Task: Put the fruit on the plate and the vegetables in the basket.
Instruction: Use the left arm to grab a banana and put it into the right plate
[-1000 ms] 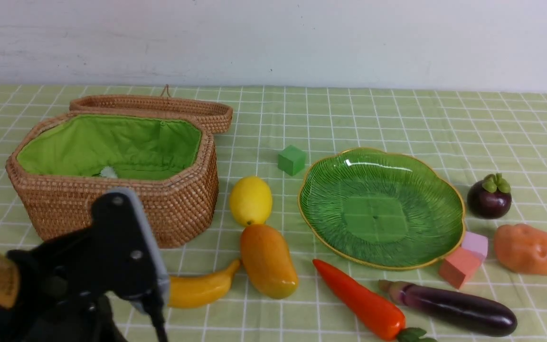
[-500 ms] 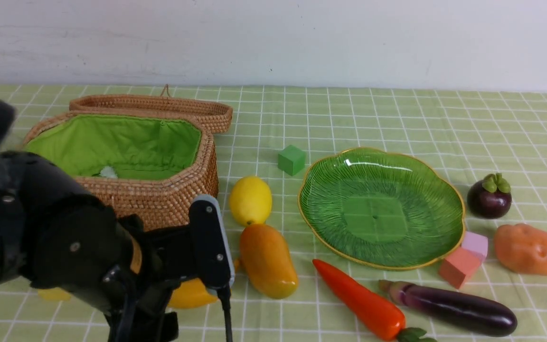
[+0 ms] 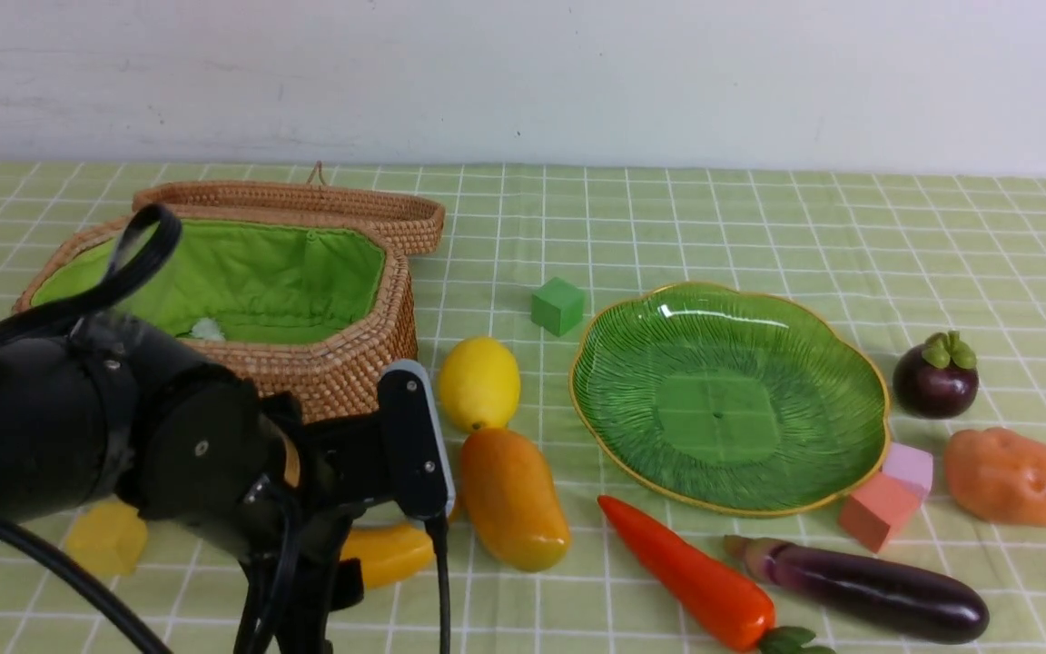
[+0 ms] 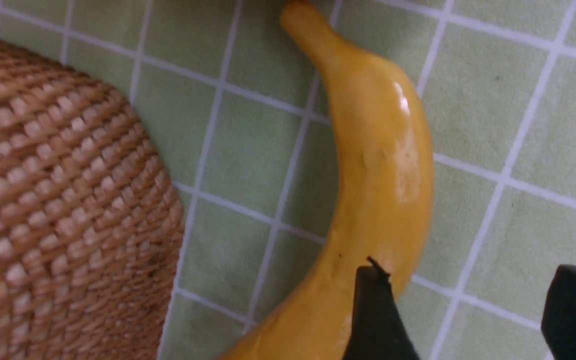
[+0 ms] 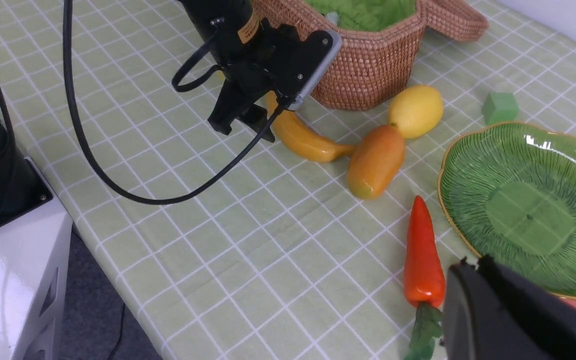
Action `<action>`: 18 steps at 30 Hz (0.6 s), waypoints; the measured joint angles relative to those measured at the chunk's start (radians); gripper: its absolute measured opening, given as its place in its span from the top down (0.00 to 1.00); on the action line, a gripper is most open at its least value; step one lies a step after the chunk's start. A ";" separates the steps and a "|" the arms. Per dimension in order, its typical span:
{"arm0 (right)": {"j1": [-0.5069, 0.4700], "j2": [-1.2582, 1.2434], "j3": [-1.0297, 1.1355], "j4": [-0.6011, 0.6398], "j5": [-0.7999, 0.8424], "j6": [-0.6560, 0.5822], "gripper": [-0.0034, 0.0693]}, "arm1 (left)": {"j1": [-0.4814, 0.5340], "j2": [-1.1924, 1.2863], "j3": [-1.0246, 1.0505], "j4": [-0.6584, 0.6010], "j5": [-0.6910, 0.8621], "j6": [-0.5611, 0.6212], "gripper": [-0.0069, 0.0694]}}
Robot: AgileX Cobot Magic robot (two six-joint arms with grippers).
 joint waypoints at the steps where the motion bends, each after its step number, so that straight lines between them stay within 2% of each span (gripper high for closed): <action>1: 0.000 0.000 0.000 0.000 0.000 0.000 0.93 | 0.000 0.001 0.000 -0.001 -0.017 0.023 0.35; 6: 0.000 0.000 0.000 0.000 0.000 0.000 0.93 | 0.000 0.045 -0.002 -0.001 -0.061 0.079 0.35; 14: 0.000 0.000 0.000 0.013 0.000 0.000 0.92 | 0.026 0.163 -0.006 0.003 -0.130 0.088 0.35; 18: 0.000 0.000 0.000 0.022 0.000 0.000 0.92 | 0.030 0.189 -0.006 0.020 -0.123 0.088 0.41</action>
